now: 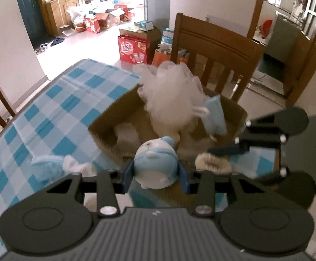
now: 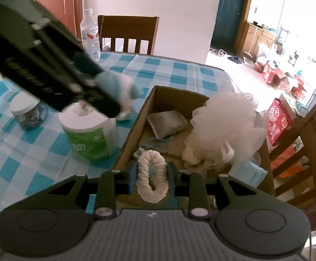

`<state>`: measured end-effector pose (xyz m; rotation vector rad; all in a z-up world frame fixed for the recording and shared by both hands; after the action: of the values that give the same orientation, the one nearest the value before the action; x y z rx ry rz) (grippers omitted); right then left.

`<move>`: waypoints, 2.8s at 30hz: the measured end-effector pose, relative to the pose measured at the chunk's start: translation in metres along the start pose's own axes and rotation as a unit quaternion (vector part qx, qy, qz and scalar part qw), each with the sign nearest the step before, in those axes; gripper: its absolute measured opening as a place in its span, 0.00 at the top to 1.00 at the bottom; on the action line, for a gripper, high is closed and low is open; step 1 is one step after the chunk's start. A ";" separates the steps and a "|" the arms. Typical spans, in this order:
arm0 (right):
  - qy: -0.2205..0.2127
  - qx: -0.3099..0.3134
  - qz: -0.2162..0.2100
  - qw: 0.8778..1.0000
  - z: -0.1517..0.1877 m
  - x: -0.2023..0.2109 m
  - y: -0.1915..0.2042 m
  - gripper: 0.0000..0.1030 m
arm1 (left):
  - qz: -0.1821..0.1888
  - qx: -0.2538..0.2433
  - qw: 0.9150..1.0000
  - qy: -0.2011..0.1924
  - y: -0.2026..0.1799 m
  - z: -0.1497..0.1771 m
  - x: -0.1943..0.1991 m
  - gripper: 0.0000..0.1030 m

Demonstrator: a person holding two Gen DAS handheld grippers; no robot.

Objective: Organize soft objects
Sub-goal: 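Carry the plush toy with the left tool while the right tool carries the ring into the box, releasing both, then withdraw both open tools from the box back over the table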

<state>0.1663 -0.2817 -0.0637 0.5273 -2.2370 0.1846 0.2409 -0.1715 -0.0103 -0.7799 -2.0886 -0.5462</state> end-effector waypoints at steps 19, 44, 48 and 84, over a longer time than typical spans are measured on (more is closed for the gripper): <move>-0.021 -0.029 -0.029 0.999 0.018 0.014 -0.031 0.00 | -0.041 0.059 0.997 0.022 -0.008 -0.054 -0.088 0.12; -0.020 -0.068 -0.006 0.997 0.011 0.026 -0.011 0.00 | -0.069 0.146 0.987 -0.020 0.007 0.008 0.003 0.07; -0.019 -0.070 -0.002 0.997 0.005 0.023 0.000 0.00 | -0.080 0.158 0.984 -0.019 0.017 0.025 0.013 0.07; 0.022 -0.023 -0.003 1.000 -0.077 -0.042 0.141 0.00 | -0.108 0.165 0.980 -0.003 0.176 0.124 0.028 0.07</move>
<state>0.1828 -0.1182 -0.0391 0.5010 -2.1917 0.1409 0.2818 0.0402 -0.0396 -0.3677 -2.2083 -0.2972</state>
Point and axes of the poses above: each gripper's, at about its wrist camera, not at the fingertips, and x roughly against the way its jaws point, y to its left, z to its underside, the point moved 5 cm from there along -x, roughly the way its jaws point, and after that the axes turned 7 degrees about -z, right-handed, at the moved point
